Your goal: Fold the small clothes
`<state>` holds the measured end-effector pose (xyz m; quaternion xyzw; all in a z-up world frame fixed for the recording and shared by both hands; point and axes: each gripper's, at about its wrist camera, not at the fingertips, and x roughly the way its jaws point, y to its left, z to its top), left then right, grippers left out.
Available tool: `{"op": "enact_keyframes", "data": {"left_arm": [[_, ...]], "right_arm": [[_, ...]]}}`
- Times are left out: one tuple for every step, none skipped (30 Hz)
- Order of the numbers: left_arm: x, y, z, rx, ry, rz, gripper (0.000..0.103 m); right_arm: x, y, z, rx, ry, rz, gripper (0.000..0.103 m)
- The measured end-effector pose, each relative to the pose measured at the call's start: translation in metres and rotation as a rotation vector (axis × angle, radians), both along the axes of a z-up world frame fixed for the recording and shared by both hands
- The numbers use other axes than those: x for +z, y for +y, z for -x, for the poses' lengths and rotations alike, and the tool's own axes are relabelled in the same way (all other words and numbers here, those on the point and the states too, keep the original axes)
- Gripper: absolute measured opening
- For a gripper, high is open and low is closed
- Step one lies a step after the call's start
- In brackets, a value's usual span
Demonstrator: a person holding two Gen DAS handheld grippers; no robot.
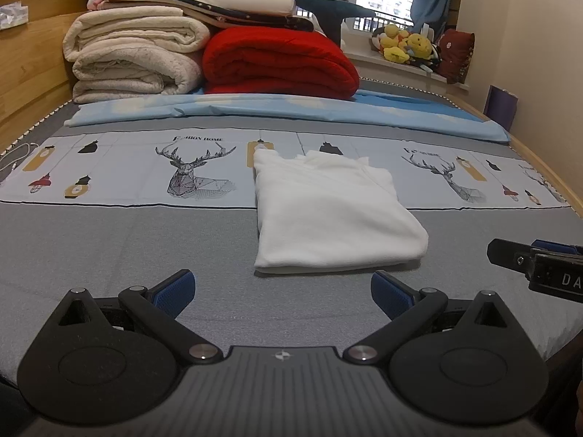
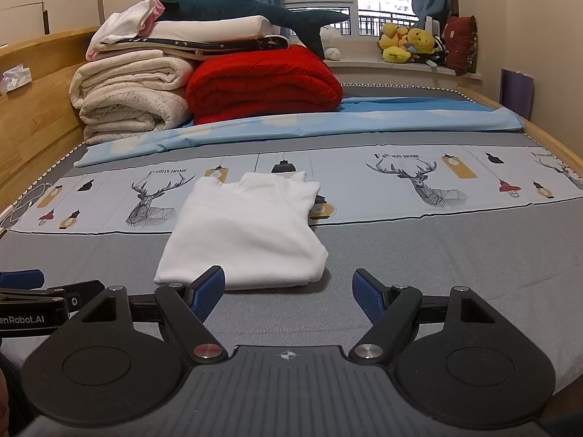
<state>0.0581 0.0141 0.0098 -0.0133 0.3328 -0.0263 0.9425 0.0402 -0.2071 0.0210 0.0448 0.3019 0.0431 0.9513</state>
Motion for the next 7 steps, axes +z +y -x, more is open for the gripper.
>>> {"op": "enact_keyframes", "data": {"left_arm": [[-0.0002,-0.0003,0.0001,-0.002,0.0,-0.001,0.103],[-0.0003,-0.001,0.0003,-0.003,-0.001,-0.001,0.103],[-0.0007,-0.0002,0.0001,-0.006,-0.001,0.0,0.103],[-0.0008,0.0002,0.0002,-0.008,-0.003,0.001,0.103],[-0.0009,-0.0005,0.0005,-0.01,-0.005,0.001,0.103],[-0.0007,0.0003,0.0006,-0.012,-0.006,0.001,0.103],[-0.0008,0.0001,0.0009,-0.011,-0.006,0.0,0.103]], "right_arm": [[0.0001,0.0,0.0,0.0,0.0,0.0,0.078],[0.0,-0.0001,0.0,0.001,0.0,0.0,0.078],[0.0001,0.0,0.0,0.001,0.0,0.0,0.078],[0.0001,0.0001,0.0,0.001,0.0,0.0,0.078],[0.0001,0.0003,-0.0001,0.0,0.0,0.0,0.078],[0.0002,0.0005,0.0,0.0,0.0,0.0,0.078],[0.0002,0.0006,0.0,-0.001,-0.001,0.0,0.078]]}}
